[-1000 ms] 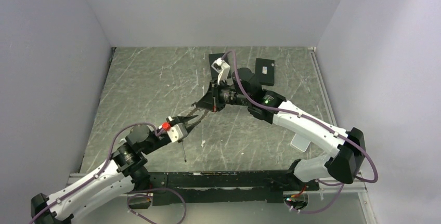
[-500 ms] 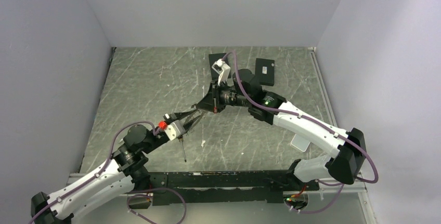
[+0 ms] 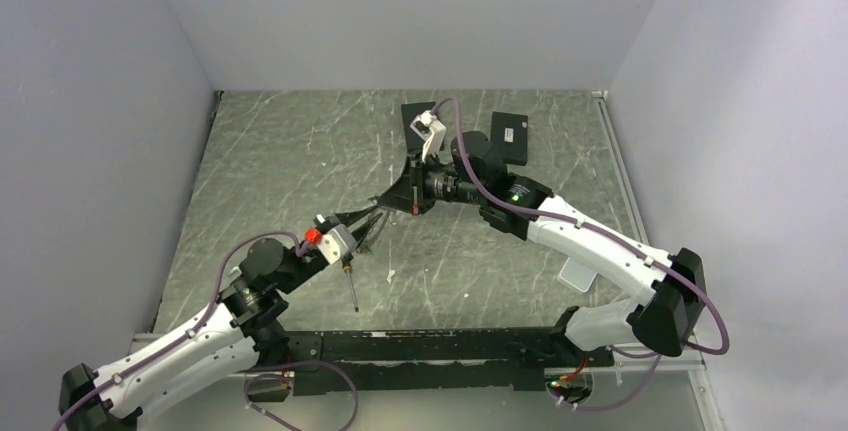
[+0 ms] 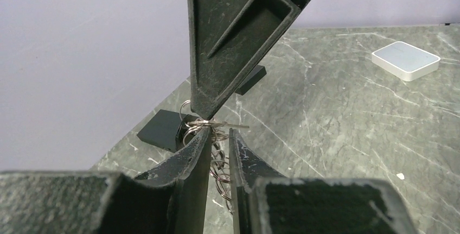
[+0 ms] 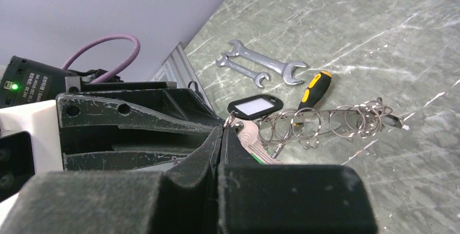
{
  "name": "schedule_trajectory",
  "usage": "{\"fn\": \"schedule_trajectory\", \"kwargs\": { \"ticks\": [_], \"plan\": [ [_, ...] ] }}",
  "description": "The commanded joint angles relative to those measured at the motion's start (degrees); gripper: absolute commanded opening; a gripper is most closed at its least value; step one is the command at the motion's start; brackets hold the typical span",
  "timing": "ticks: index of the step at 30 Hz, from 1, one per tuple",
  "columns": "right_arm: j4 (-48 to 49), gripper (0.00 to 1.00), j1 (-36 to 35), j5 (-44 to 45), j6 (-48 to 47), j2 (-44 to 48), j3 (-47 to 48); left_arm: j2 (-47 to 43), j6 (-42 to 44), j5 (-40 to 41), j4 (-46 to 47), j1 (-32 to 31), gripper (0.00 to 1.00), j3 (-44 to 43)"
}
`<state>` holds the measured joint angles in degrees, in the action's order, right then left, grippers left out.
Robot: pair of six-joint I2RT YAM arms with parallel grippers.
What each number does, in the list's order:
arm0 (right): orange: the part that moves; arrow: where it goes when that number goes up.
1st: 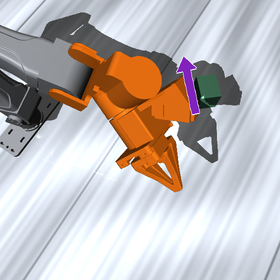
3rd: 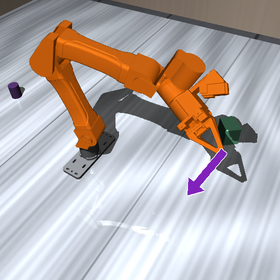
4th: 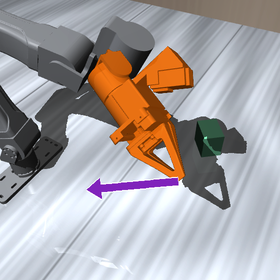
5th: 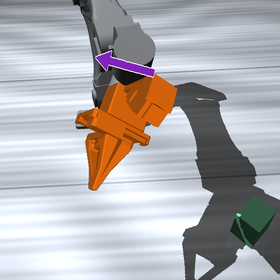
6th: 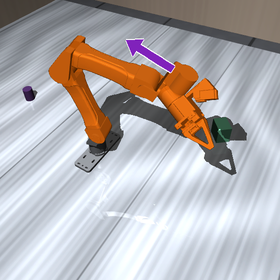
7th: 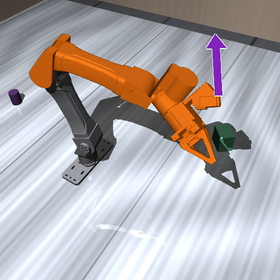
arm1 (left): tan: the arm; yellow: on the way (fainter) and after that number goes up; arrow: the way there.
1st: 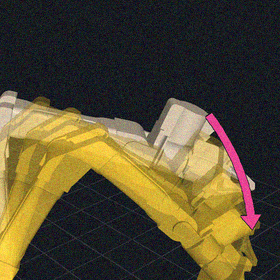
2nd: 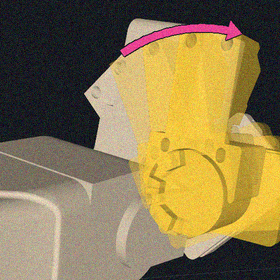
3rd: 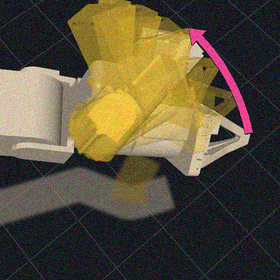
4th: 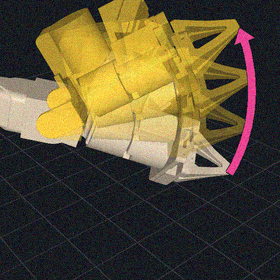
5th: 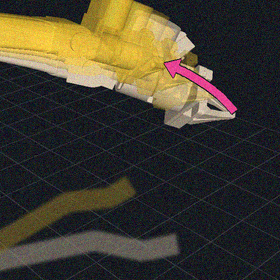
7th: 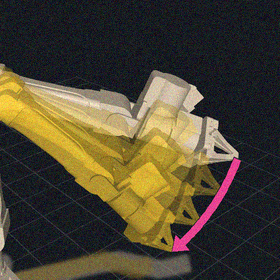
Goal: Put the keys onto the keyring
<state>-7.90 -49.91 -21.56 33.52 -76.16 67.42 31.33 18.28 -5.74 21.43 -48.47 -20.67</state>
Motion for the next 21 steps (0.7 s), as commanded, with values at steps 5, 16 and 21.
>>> {"fn": "schedule_trajectory", "kwargs": {
  "ticks": [5, 16, 21],
  "plan": [
    [5.9, 0.0, 0.0, -1.8, 1.1, 2.4, 0.4, 0.6, -1.2, 5.0, 1.3, -0.2, 0.25, -0.5],
    [6.1, 0.0, -0.1, -2.4, 1.3, 2.3, 0.2, 0.5, -0.4, 1.7, 2.7, -0.2, 0.25, -0.6],
    [5.7, 0.0, -0.1, -3.6, 0.0, 1.8, 0.6, -1.0, 1.5, -4.5, -3.4, -0.2, 0.31, -2.7]
  ]
}}
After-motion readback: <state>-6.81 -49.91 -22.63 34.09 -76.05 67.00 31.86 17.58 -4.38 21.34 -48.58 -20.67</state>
